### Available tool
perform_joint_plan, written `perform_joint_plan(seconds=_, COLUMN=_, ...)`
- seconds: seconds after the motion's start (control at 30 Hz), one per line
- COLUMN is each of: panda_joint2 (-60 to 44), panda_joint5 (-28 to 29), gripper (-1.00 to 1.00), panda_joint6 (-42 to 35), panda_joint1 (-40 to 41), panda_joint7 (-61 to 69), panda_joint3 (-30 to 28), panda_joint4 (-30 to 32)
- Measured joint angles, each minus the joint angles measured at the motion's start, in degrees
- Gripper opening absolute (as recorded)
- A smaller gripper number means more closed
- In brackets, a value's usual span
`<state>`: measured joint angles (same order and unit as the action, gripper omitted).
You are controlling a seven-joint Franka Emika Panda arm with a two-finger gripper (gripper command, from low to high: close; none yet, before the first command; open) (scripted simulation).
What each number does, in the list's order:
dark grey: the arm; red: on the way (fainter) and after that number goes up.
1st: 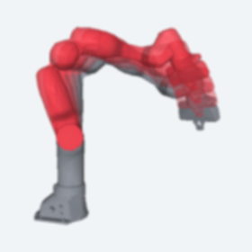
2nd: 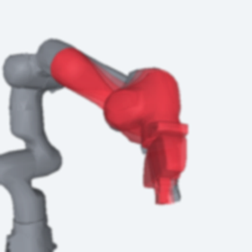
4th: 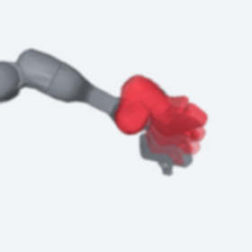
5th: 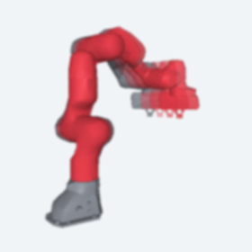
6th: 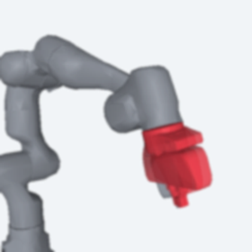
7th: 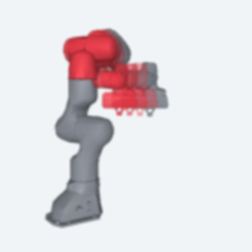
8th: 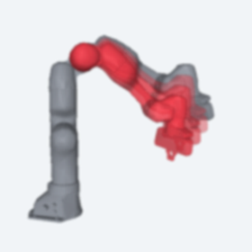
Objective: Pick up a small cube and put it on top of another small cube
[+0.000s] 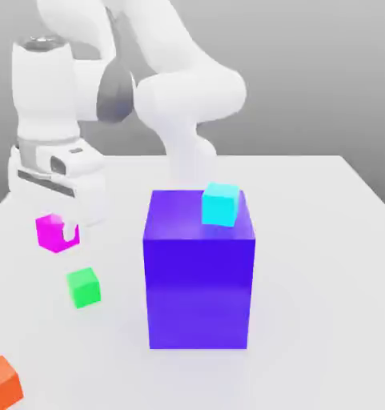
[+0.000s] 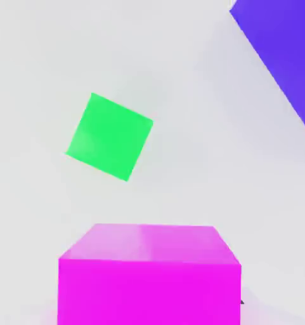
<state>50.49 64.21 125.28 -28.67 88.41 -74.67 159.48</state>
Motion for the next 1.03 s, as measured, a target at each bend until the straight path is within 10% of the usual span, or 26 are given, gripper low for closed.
perform_joint_plan(seconds=0.97, panda_joint2=-5.44, panda_joint5=14.42, gripper=-1.00, panda_joint6=9.89, panda_joint1=-9.60, panda_joint7=-15.37, panda_joint3=-23.69, panda_joint4=1.76)
perform_joint_plan(seconds=1.0, panda_joint2=-5.71, panda_joint5=15.74, gripper=1.00, panda_joint6=10.15, panda_joint1=-10.14, panda_joint7=-16.12, panda_joint3=-24.83, panda_joint4=1.72)
perform_joint_plan(seconds=1.03, panda_joint2=-5.71, panda_joint5=15.74, gripper=1.00, panda_joint6=10.15, panda_joint1=-10.14, panda_joint7=-16.12, panda_joint3=-24.83, panda_joint4=1.72)
